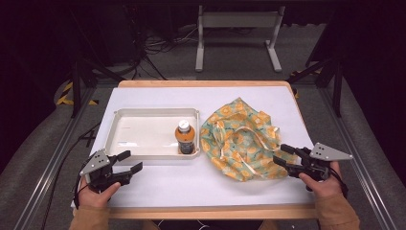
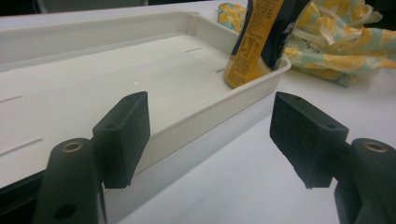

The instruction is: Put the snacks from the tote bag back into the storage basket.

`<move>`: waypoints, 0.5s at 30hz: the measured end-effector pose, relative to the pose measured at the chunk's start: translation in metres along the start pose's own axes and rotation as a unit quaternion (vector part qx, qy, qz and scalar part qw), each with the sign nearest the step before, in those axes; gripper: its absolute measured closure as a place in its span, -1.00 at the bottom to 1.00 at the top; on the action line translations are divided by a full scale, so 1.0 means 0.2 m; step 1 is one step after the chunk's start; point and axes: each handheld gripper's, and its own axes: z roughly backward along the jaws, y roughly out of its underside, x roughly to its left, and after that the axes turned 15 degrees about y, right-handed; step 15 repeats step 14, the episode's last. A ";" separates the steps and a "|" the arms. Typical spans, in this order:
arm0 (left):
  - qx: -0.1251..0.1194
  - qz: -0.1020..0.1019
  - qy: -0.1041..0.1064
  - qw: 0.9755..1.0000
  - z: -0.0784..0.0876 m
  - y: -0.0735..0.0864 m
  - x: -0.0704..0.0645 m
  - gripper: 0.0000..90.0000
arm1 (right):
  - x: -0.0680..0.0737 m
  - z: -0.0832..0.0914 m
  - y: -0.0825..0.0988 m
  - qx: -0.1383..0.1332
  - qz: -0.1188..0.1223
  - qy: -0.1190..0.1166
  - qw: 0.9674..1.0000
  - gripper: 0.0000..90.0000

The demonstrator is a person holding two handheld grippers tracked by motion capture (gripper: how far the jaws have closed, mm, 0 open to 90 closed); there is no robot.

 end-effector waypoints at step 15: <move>0.022 0.006 -0.004 1.000 -0.05 0.03 0.00 -0.38 | 0.00 0.00 0.01 0.002 -0.002 0.002 1.000 -0.06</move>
